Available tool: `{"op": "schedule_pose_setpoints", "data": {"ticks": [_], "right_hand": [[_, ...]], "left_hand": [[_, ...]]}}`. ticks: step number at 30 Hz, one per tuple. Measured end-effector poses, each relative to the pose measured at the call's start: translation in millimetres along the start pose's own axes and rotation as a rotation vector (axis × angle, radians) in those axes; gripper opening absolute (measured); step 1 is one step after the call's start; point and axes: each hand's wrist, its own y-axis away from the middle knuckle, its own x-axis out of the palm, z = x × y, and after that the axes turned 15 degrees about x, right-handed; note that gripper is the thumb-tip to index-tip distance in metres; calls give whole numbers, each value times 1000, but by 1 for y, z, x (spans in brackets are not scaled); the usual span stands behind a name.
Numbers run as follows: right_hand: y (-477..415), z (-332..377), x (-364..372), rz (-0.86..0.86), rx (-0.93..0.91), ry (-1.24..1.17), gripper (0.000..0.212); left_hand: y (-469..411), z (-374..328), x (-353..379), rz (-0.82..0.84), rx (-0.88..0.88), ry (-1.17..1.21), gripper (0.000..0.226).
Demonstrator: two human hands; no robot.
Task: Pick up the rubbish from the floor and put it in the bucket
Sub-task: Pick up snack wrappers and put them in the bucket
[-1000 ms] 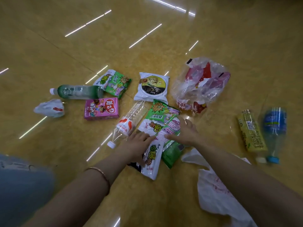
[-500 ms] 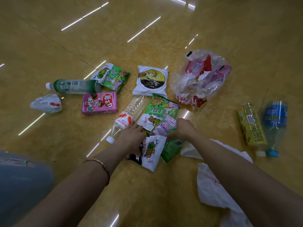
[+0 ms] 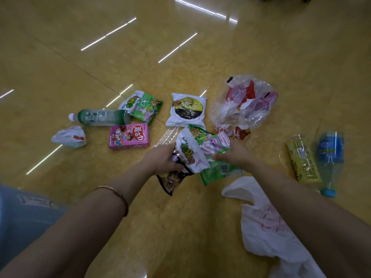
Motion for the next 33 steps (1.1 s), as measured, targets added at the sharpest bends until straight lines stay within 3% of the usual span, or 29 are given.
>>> {"op": "schedule_pose_setpoints", "data": {"ticks": [6,9,13,19,27,31,33], "right_hand": [[41,30,-38,-79,-76,-189,28],[78,57,-61,-132,-93,-297,25],[130,110,-101,-172,-140,-367,30],[221,204,-174,-213,-214,-516,19],[347,321,-268,-149,-362,-594,16],[396,375,-294,-72,-444,-547,16],[415,399,-297,-22,-474,-524,11]], "left_hand": [[20,-29,-42,-202,-76,243,54],[41,-62,-74,-319,-86,344,31],[71,-109,-133,-455,-106,404,40],[121,-182,-246,-707,-133,593,30],[207,-272,-385,-918,-192,666,44],[251,-305,-442,-1064,-250,682,38],[274,-314,-463,-1134,-272,663,24]]}}
